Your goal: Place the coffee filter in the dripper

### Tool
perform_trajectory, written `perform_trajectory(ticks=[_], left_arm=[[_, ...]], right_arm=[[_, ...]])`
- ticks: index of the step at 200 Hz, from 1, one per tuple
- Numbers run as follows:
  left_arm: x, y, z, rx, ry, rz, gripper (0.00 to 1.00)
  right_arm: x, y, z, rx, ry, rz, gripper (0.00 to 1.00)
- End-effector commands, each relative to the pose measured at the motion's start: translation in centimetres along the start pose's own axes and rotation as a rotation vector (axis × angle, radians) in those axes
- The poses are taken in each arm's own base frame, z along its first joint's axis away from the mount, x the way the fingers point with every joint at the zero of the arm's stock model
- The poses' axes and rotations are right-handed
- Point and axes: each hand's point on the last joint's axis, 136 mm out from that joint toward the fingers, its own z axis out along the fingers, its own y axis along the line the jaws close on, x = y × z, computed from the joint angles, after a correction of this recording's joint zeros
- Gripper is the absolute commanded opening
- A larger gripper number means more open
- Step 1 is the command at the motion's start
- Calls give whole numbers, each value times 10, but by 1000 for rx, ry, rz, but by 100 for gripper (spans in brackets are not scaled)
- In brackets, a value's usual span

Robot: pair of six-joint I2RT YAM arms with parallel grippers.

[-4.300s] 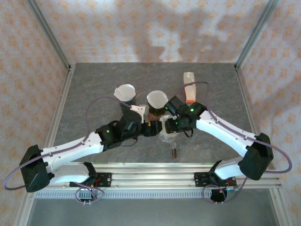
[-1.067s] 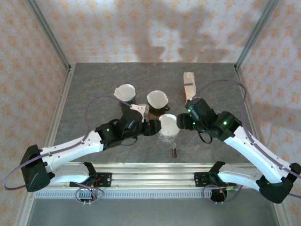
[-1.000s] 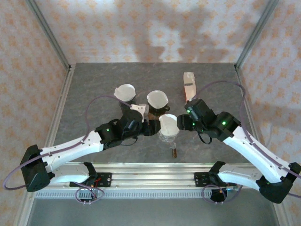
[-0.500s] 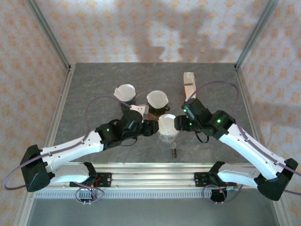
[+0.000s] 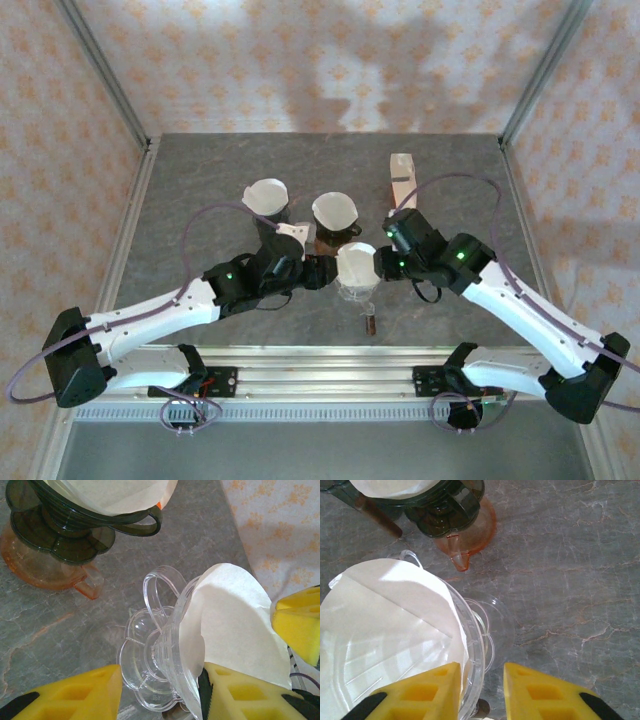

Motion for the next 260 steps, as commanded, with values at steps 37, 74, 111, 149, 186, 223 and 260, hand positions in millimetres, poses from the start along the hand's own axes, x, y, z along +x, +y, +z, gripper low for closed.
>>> perform_trajectory(ticks=[37, 74, 111, 149, 186, 223, 260], left_arm=[[4, 14, 1, -44, 2, -6, 40], [4, 13, 1, -41, 2, -9, 42], [-3, 11, -4, -18, -22, -14, 57], [-29, -3, -13, 79, -95, -24, 75], [-39, -25, -4, 135, -69, 37, 85], [-32, -26, 13, 110, -8, 72, 85], [-29, -14, 22, 43, 12, 99, 78]], right_arm=[[3, -14, 4, 83, 1, -16, 22], [2, -12, 5, 73, 8, -16, 22], [1, -10, 5, 64, 5, -16, 22], [0, -9, 4, 62, 2, -16, 22], [0, -8, 5, 58, 4, -16, 22], [1, -8, 5, 56, 5, -15, 22], [1, -8, 5, 56, 4, -16, 22]])
